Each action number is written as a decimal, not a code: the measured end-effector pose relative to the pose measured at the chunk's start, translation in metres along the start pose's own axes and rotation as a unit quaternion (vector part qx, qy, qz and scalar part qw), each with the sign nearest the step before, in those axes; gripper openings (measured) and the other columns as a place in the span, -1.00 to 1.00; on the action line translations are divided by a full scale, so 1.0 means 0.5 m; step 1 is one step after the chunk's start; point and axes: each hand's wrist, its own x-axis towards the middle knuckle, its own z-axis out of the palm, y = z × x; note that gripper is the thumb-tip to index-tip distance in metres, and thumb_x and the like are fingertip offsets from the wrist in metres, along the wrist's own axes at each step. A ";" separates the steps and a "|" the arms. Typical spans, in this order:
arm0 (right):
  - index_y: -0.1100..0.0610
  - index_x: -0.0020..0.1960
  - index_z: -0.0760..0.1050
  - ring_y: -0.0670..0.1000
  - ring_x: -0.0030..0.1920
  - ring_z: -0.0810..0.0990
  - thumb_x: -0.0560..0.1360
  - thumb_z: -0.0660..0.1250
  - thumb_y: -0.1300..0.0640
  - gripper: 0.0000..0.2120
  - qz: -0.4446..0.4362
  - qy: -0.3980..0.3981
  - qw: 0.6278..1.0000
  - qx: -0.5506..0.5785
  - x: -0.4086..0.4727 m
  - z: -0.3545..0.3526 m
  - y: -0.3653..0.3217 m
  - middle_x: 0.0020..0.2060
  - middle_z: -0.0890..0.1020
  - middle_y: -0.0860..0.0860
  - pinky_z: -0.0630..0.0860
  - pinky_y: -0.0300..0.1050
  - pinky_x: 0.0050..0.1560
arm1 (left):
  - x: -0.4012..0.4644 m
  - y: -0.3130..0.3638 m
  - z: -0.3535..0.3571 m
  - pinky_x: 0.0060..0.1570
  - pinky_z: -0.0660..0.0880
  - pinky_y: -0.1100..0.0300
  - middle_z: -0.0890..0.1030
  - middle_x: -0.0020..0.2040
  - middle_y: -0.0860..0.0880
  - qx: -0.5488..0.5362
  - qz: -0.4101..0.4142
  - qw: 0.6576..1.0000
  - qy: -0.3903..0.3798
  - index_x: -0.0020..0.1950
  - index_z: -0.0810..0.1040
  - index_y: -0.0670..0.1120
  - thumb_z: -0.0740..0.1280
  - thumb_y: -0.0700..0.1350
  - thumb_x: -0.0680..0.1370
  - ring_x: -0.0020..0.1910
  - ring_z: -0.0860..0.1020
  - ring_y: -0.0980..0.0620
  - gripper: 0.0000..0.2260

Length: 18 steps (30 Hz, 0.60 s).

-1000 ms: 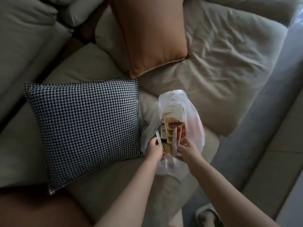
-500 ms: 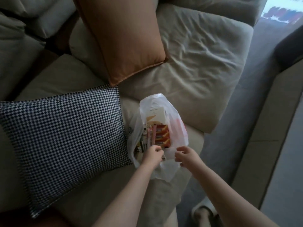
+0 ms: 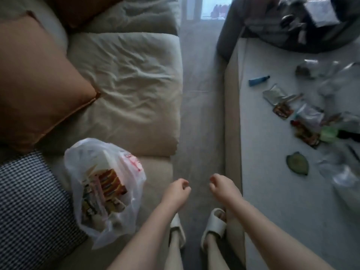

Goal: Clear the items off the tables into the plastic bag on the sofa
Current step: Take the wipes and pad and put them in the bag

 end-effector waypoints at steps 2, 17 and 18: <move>0.17 0.13 0.48 0.19 0.16 0.52 0.54 0.15 0.11 -0.75 0.021 0.017 1.000 0.003 0.001 -0.029 0.077 0.12 0.56 0.18 0.47 -0.02 0.10 | 0.004 0.055 0.045 0.22 0.40 0.21 0.57 0.27 -0.05 0.056 0.021 0.998 -0.016 0.30 0.50 -0.09 0.24 -0.09 0.57 0.27 0.50 -0.02 -0.68; 0.09 0.29 0.40 0.13 0.27 0.43 0.58 0.12 0.07 -0.69 0.157 0.112 0.981 0.009 -0.043 -0.197 0.562 0.24 0.49 0.08 0.38 -0.03 0.22 | 0.056 0.447 0.366 0.20 0.41 0.18 0.55 0.25 -0.07 0.296 0.171 0.934 -0.099 0.37 0.43 -0.06 0.24 -0.03 0.56 0.25 0.49 -0.02 -0.62; 0.09 0.29 0.40 0.13 0.28 0.43 0.58 0.13 0.06 -0.69 0.164 0.113 0.980 0.012 -0.046 -0.202 0.585 0.24 0.49 0.08 0.38 -0.04 0.22 | 0.060 0.464 0.384 0.21 0.40 0.17 0.53 0.27 -0.08 0.307 0.177 0.930 -0.101 0.38 0.42 -0.06 0.23 -0.03 0.56 0.27 0.48 -0.03 -0.62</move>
